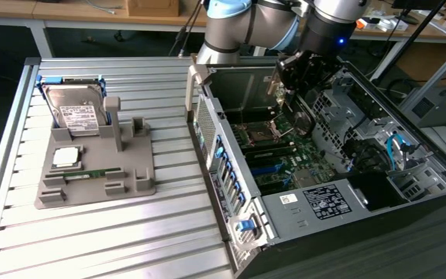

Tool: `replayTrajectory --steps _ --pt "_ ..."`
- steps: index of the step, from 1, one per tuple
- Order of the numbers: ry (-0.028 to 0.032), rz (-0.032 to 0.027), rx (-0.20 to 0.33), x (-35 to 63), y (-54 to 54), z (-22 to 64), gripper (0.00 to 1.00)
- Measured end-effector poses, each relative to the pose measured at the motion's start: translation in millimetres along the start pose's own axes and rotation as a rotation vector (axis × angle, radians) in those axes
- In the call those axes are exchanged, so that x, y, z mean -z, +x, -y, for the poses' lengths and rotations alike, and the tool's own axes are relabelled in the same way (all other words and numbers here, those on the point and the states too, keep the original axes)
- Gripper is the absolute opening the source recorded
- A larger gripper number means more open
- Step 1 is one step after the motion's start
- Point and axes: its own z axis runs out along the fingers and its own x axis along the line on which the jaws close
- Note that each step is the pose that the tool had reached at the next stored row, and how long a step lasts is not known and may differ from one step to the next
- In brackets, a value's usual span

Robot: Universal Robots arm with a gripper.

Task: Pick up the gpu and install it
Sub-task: 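Insert the gpu into the slot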

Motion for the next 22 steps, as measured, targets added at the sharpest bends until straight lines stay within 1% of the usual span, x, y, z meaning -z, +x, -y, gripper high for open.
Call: replayTrajectory --steps 22 --pt "-0.0036 -0.0014 0.138 -0.2 0.0 0.0 0.27"
